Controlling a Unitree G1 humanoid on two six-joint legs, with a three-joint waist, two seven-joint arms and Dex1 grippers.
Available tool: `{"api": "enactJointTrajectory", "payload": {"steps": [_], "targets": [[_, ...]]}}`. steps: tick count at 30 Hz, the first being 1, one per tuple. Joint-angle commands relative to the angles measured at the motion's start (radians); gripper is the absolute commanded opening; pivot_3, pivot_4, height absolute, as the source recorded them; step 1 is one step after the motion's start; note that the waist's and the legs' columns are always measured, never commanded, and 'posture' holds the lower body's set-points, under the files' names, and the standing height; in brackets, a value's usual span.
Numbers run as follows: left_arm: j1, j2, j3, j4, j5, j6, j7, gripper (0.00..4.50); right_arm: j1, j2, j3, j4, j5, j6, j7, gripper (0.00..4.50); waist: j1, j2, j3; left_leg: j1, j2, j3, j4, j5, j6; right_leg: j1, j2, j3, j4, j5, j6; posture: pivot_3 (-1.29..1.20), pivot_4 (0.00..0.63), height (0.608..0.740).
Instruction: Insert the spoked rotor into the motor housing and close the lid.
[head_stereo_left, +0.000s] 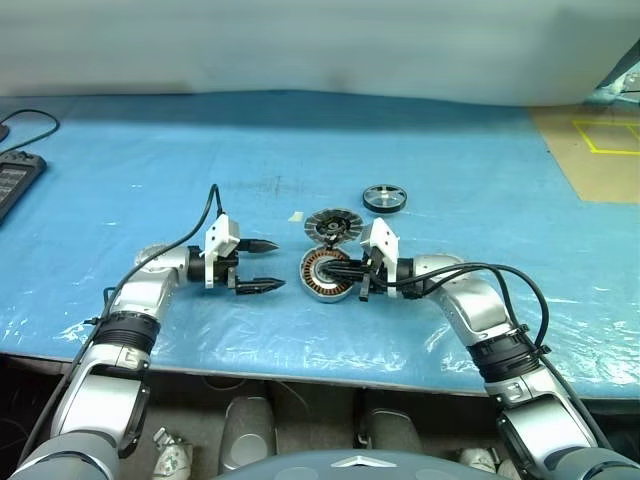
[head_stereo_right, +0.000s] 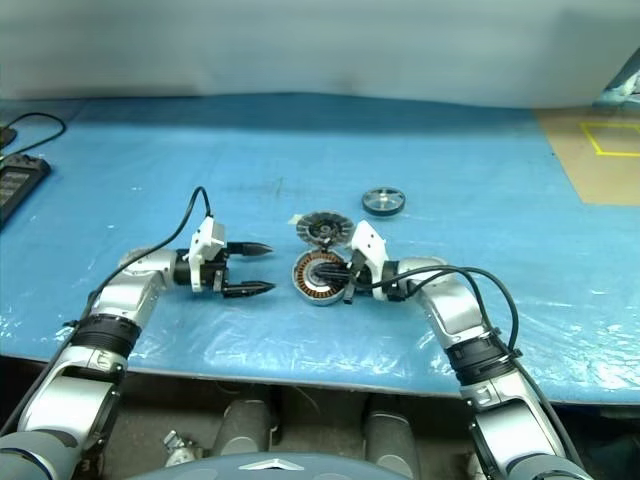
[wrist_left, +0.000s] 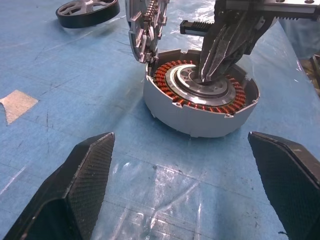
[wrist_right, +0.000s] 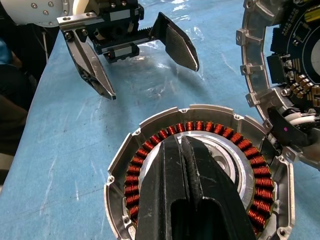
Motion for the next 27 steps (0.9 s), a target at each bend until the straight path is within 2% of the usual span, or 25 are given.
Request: {"api": "enactJointTrajectory", "payload": {"steps": [1, 19, 27], "targets": [[0.009, 0.003, 0.011, -0.042, -0.001, -0.003, 0.008, 4.5, -0.01, -0.002, 0.011, 0.023, -0.015, -0.006, 0.004, 0.04, 0.0, 0.0, 0.0, 0.0, 0.0, 0.0, 0.0, 0.0, 0.0, 0.0, 0.0, 0.0, 0.0, 0.0, 0.0, 0.0, 0.15, 0.74], [0.01, 0.007, 0.008, -0.069, 0.0, 0.018, 0.025, 4.5, -0.014, -0.114, 0.116, -0.001, -0.168, -0.056, 0.006, 0.04, 0.001, 0.0, -0.001, 0.002, 0.0, 0.0, 0.001, 0.0, 0.0, 0.003, -0.001, 0.0, 0.001, 0.0, 0.0, 0.0, 0.15, 0.74], [0.013, 0.008, 0.008, -0.077, 0.002, 0.025, 0.029, 4.5, -0.011, -0.102, 0.04, -0.091, -0.035, 0.011, 0.046, 0.04, 0.001, 0.0, -0.001, 0.001, 0.0, 0.0, 0.001, 0.0, 0.0, 0.003, -0.001, 0.0, 0.0, 0.0, 0.0, 0.0, 0.15, 0.74]]}}
